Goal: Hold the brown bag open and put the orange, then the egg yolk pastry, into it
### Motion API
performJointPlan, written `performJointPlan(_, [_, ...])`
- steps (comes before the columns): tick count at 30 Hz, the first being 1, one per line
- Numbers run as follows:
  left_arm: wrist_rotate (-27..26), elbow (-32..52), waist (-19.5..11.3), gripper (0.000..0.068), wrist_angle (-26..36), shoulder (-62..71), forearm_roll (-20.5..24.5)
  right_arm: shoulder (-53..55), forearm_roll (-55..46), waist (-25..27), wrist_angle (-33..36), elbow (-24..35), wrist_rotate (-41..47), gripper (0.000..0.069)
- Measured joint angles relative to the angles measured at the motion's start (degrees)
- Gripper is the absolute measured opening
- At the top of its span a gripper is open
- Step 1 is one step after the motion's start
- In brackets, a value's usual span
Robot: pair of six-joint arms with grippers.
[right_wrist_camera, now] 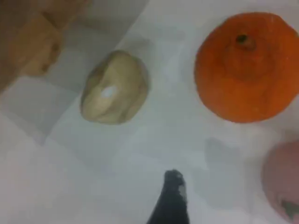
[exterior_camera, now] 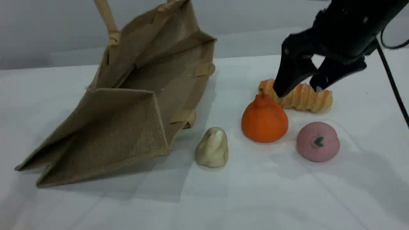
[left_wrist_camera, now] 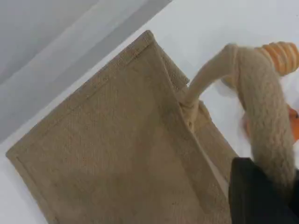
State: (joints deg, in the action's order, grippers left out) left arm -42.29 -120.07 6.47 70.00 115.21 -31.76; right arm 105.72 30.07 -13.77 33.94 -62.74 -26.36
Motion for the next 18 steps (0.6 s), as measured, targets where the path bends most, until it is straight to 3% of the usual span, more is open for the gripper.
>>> performJointPlan(10, [-8.63,0.00,0.00,0.0083,-0.05,0.00,-1.60,4.36,0.89,0.00,-3.03,-1.78,-0.11,0.0571])
performJointPlan(18, [-11.39,0.00,0.00,0.0083,-0.05,0.00,-2.29,8.90,4.06,0.00,-2.98,-5.71,-2.74,0.0571])
